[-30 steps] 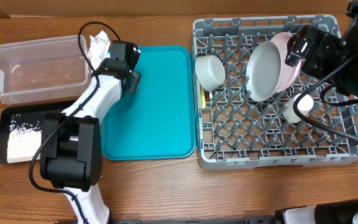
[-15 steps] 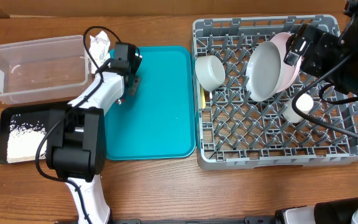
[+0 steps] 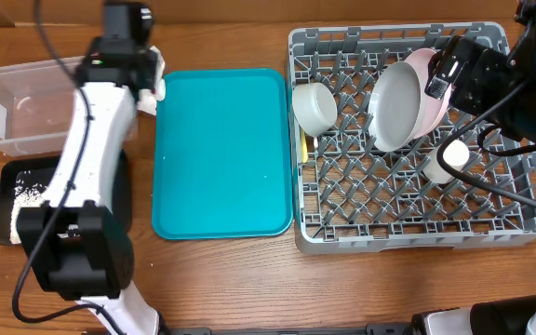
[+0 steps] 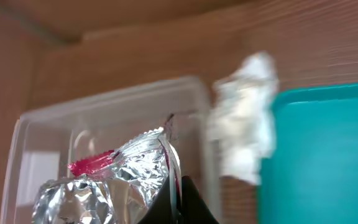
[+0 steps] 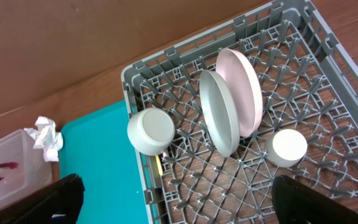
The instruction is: Sort waste into correct bins and load items into the dishwasher rack
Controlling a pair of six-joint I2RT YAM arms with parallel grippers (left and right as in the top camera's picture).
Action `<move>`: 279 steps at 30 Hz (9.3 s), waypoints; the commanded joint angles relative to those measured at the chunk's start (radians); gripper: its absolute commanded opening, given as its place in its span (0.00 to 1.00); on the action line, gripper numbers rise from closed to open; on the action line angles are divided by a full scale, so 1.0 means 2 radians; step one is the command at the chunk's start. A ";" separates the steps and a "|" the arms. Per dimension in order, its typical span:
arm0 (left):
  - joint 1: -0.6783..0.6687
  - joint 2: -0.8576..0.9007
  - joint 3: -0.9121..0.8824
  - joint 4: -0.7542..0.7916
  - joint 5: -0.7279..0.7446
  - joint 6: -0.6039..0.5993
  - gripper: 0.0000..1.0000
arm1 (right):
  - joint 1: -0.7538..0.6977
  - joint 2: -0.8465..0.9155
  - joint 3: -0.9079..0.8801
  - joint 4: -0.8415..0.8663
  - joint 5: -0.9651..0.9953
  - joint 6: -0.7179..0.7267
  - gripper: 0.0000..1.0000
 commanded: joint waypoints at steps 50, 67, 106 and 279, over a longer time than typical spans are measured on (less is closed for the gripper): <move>-0.002 -0.028 0.023 0.052 0.143 -0.064 0.04 | -0.001 0.029 0.004 0.001 -0.037 0.001 1.00; 0.019 -0.034 0.023 -0.027 0.199 -0.064 0.04 | -0.001 0.029 0.004 0.001 -0.047 0.000 1.00; 0.037 -0.029 0.009 -0.019 0.136 -0.080 0.66 | -0.001 0.029 0.004 0.001 -0.057 0.001 1.00; -0.055 -0.745 -0.430 -0.002 0.111 -0.025 1.00 | -0.045 -0.790 -1.191 0.769 -0.200 -0.232 1.00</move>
